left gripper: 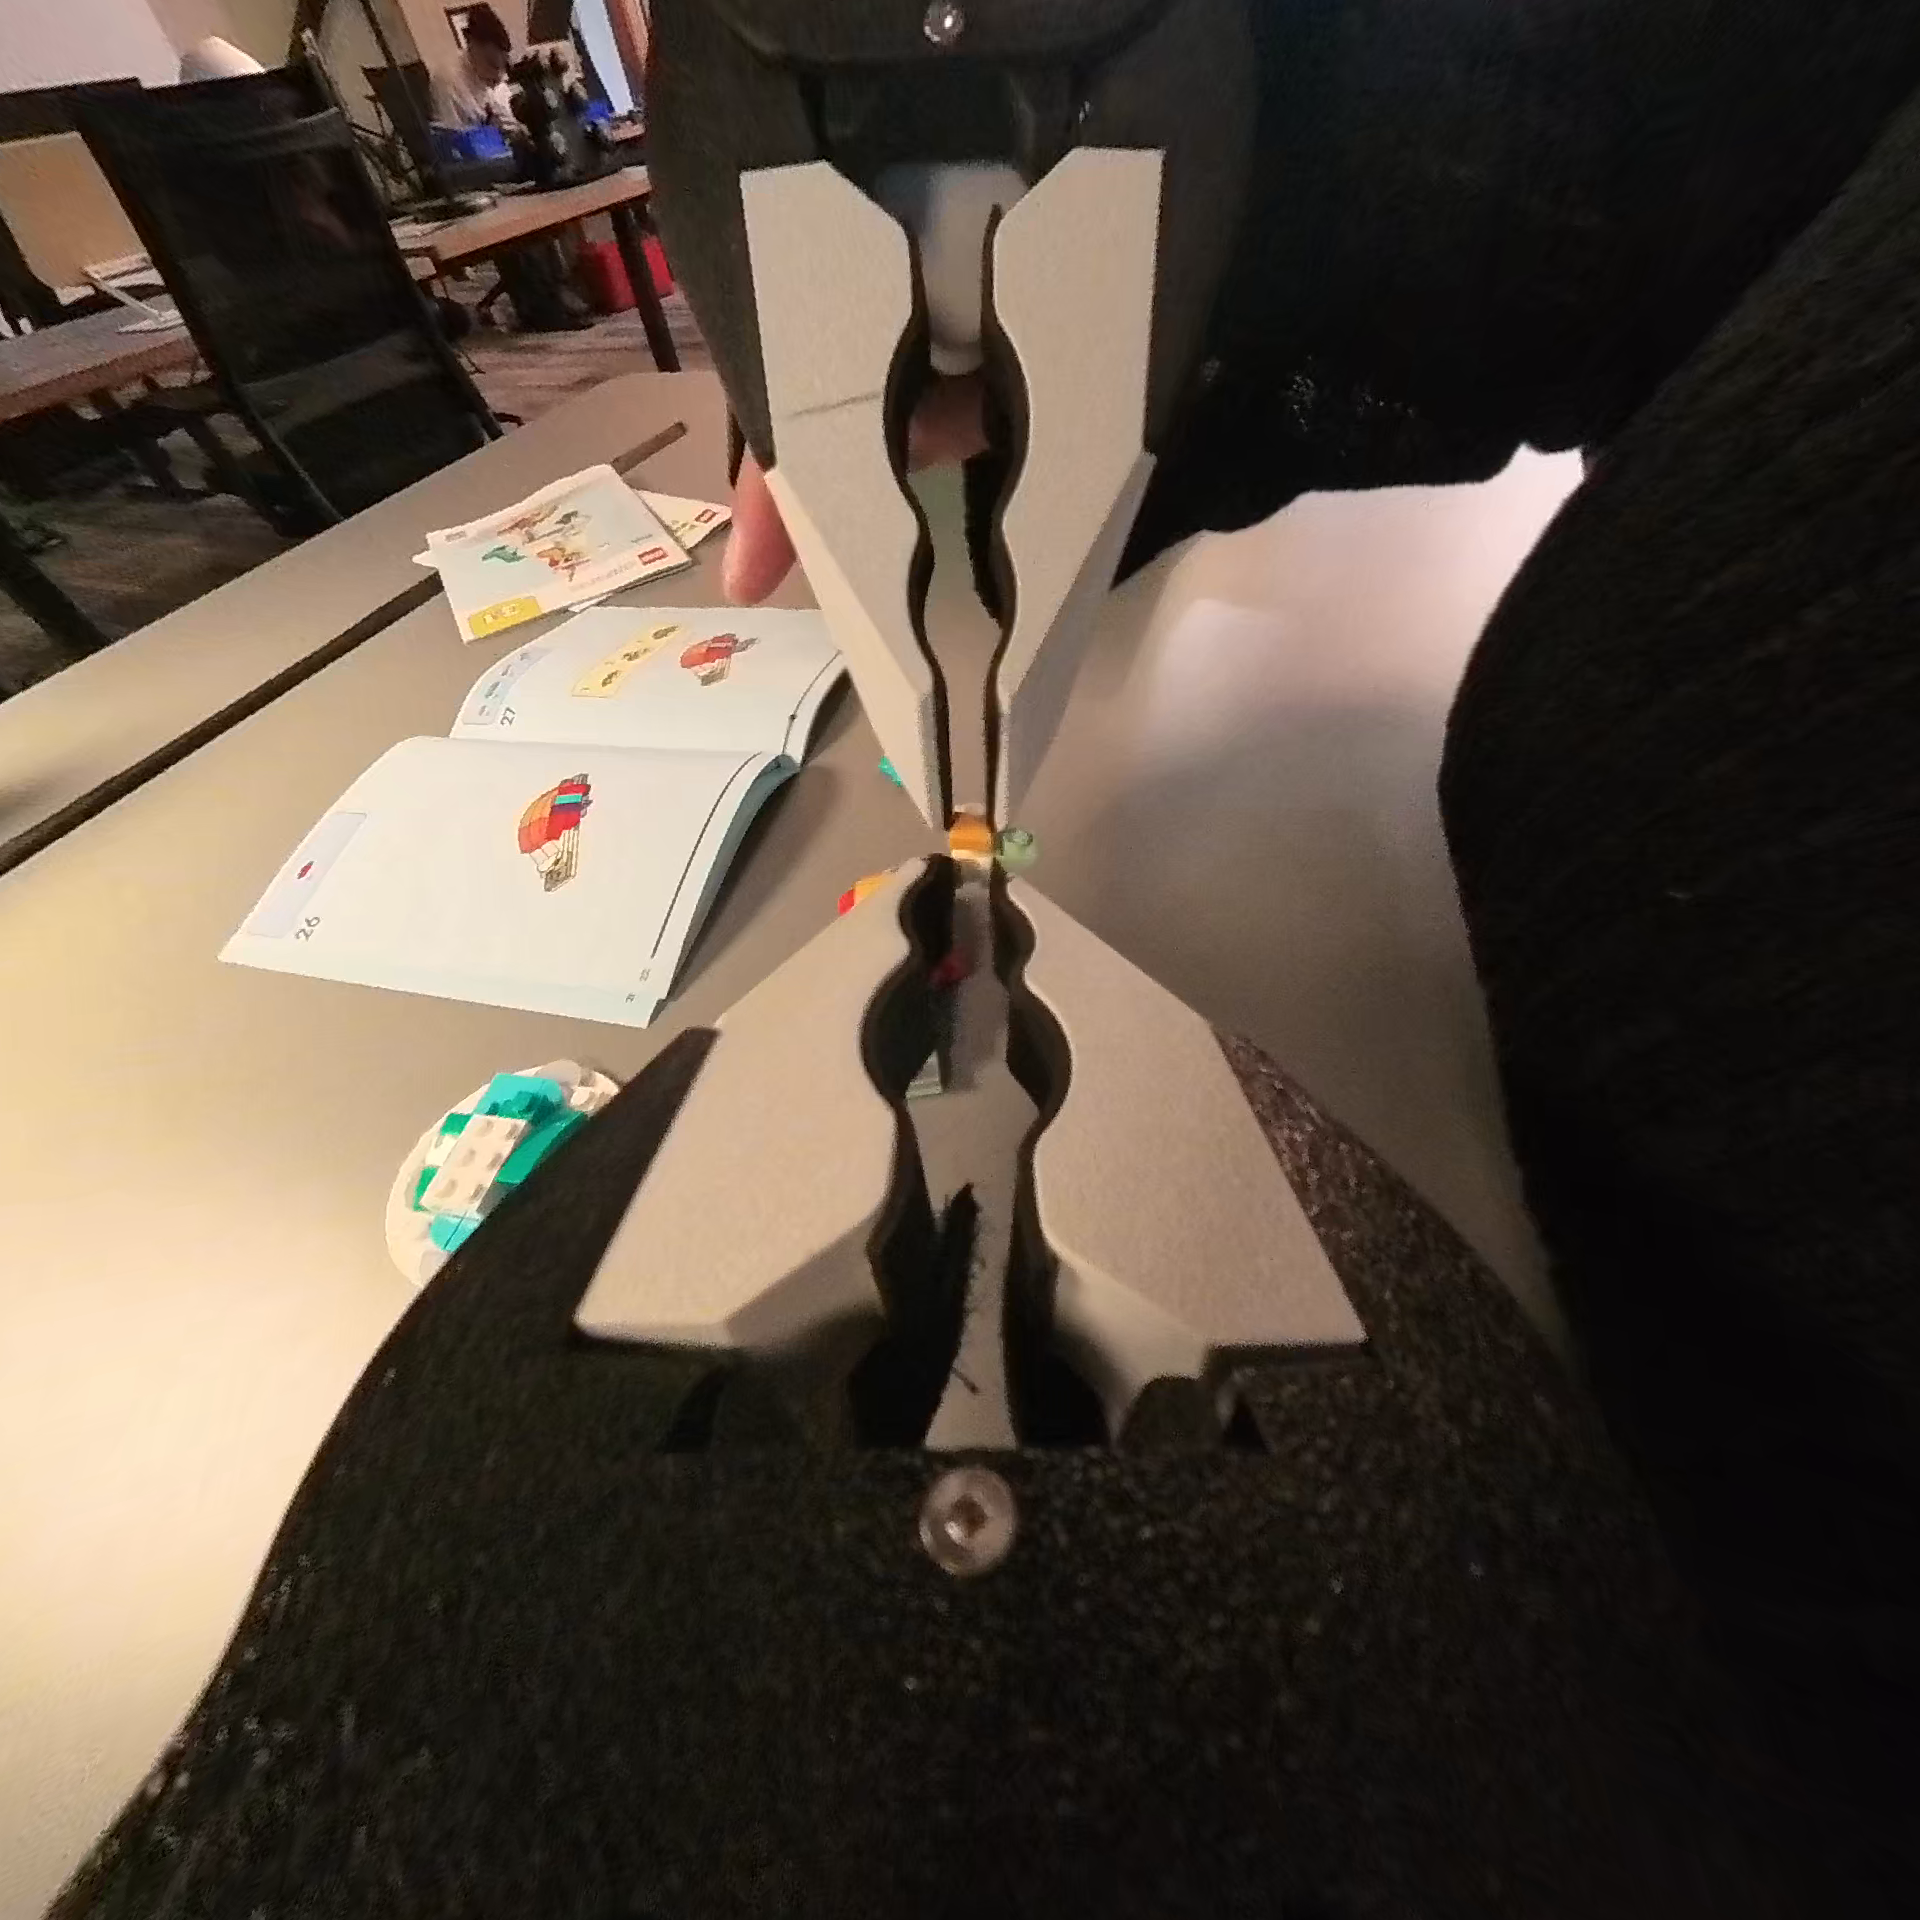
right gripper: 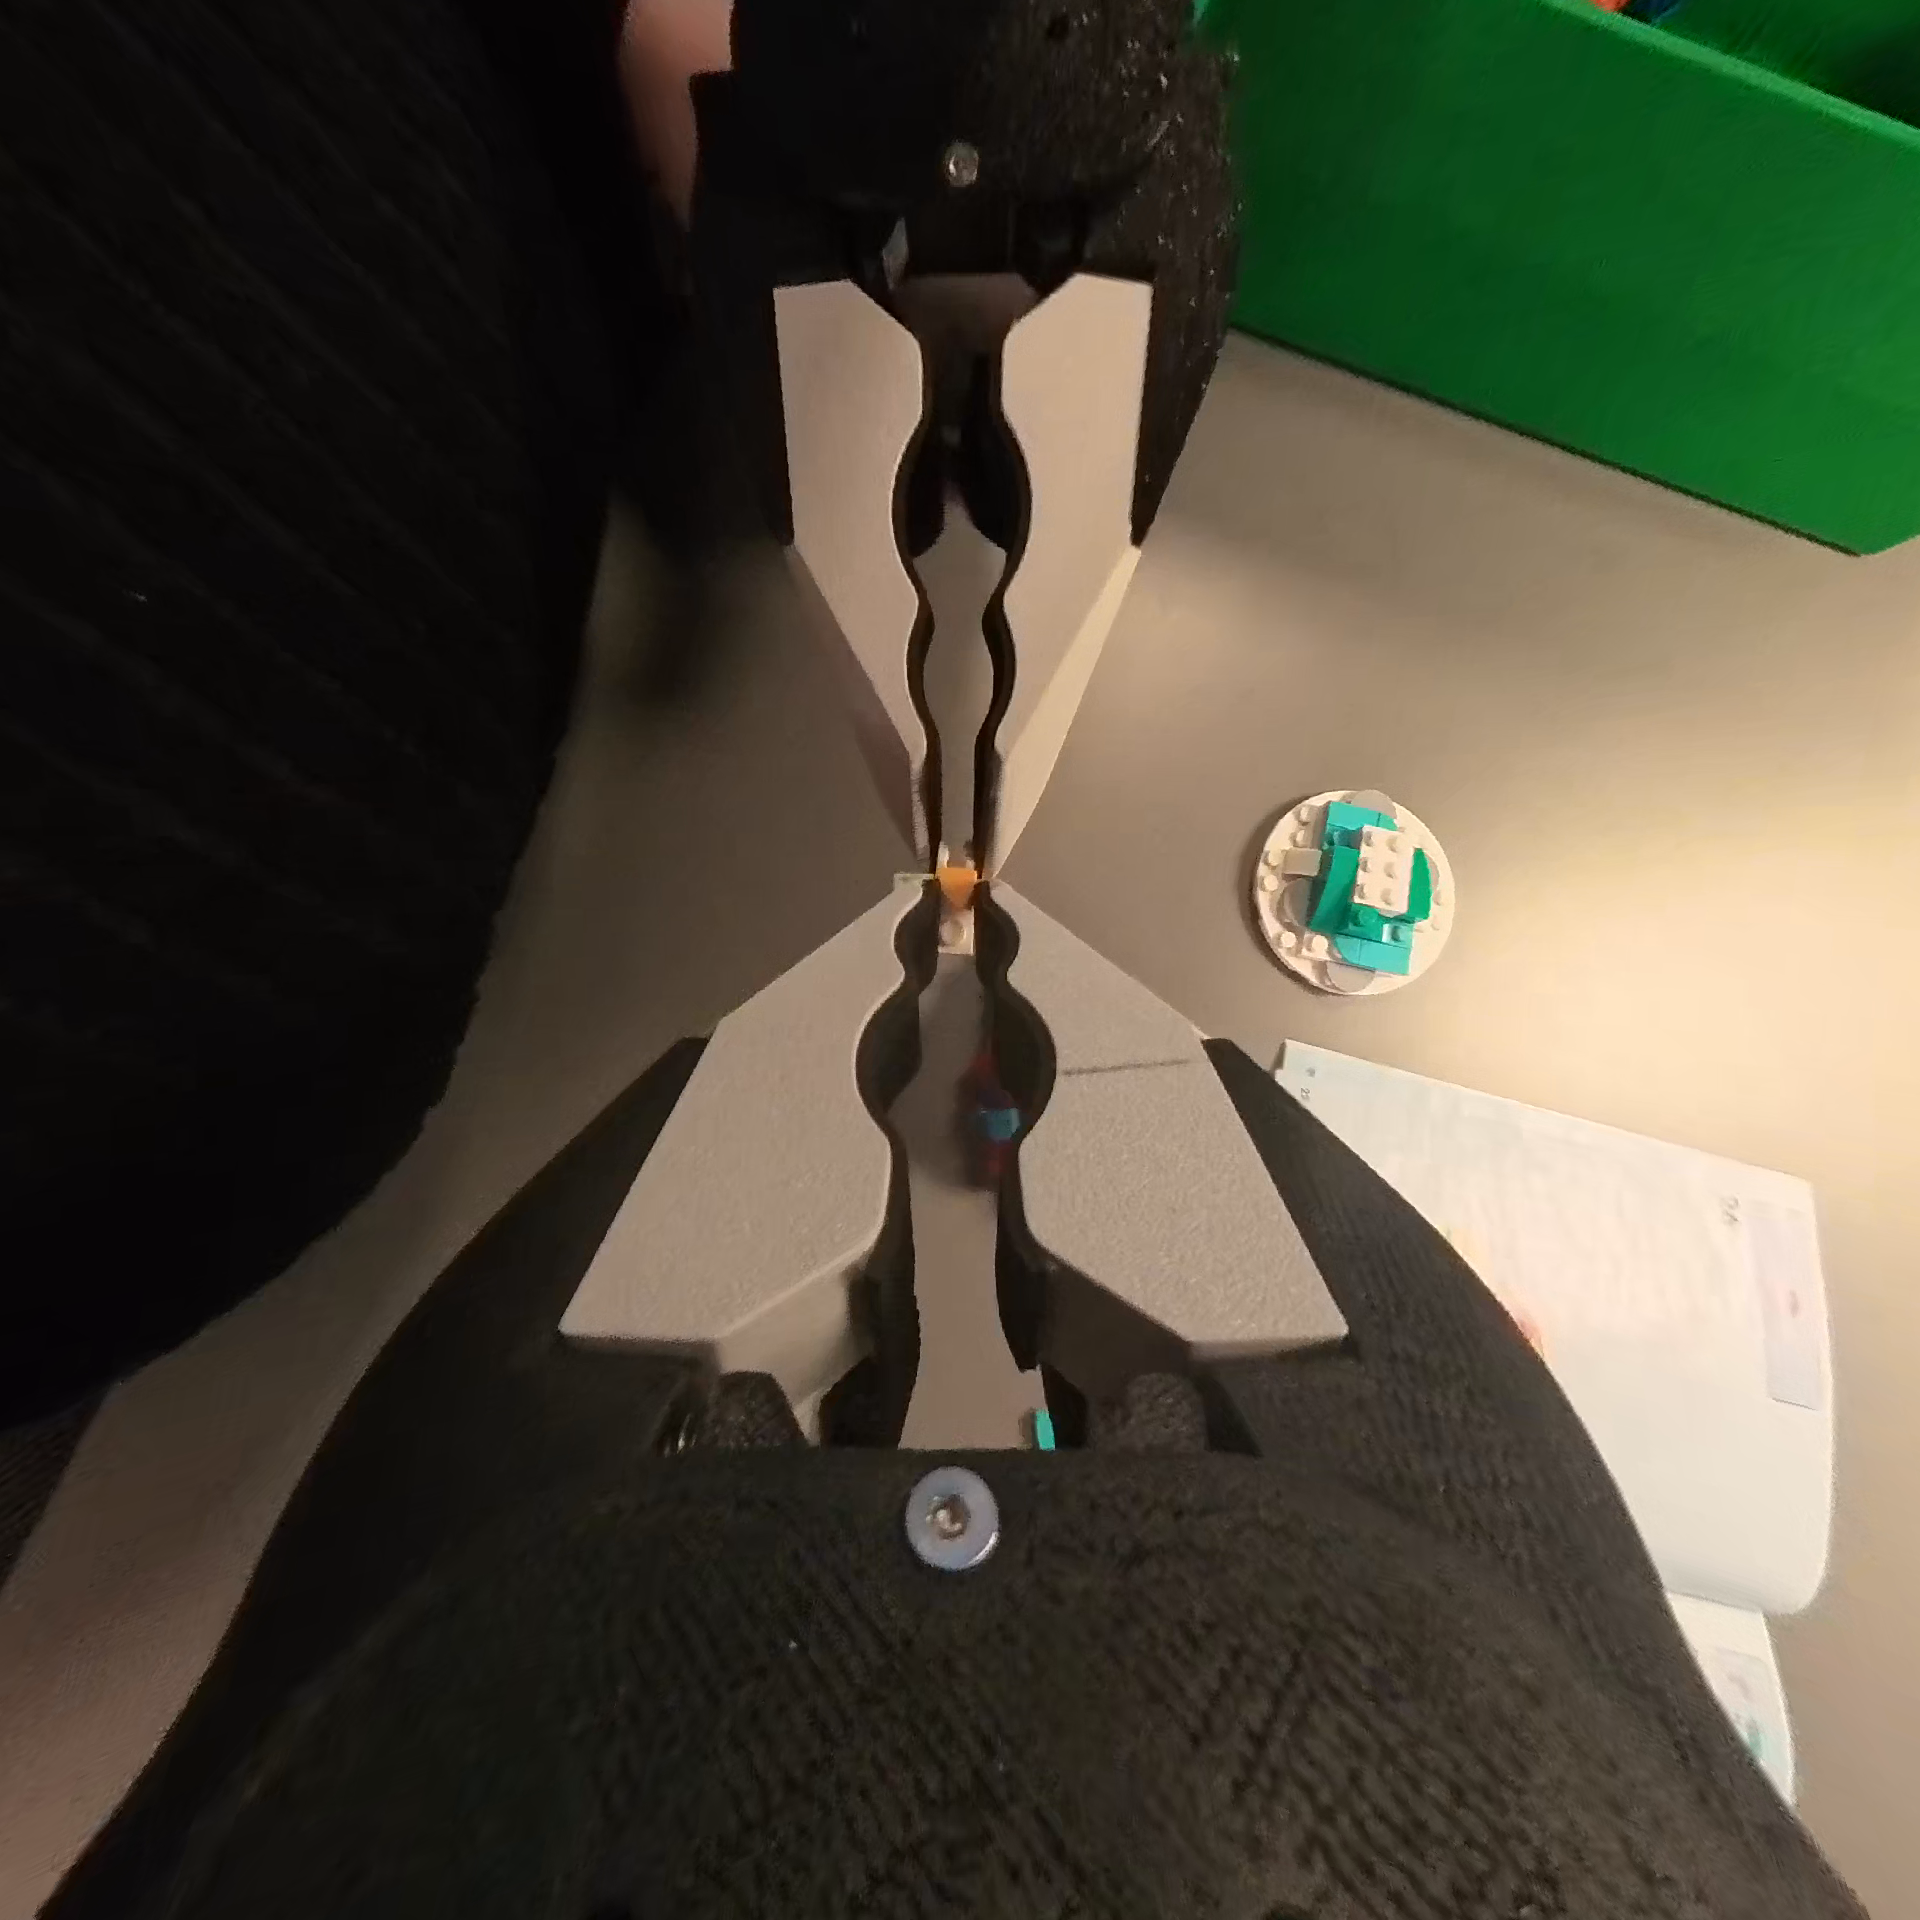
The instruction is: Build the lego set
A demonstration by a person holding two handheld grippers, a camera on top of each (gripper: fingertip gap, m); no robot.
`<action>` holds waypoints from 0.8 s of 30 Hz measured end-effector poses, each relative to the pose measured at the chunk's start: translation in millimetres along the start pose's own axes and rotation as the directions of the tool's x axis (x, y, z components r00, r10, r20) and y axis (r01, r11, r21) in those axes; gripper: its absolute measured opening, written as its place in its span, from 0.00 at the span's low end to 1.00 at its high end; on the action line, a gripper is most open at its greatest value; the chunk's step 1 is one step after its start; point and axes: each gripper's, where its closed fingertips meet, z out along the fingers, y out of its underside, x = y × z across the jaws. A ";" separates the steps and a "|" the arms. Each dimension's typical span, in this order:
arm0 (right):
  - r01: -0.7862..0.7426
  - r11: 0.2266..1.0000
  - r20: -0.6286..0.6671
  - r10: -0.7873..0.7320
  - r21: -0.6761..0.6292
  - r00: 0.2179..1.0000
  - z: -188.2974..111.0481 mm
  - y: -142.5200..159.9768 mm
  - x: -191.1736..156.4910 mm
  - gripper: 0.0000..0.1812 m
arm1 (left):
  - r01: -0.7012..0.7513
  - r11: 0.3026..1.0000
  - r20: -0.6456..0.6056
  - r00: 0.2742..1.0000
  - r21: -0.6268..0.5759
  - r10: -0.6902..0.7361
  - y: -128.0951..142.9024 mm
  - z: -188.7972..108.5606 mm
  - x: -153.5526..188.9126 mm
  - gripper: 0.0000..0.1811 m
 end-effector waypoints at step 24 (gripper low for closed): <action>0.111 0.993 0.037 -0.110 -0.032 0.993 -3.7 -0.4 -12.7 0.03 | -0.048 0.998 -0.050 0.998 0.027 0.049 -6.7 1.6 12.1 0.02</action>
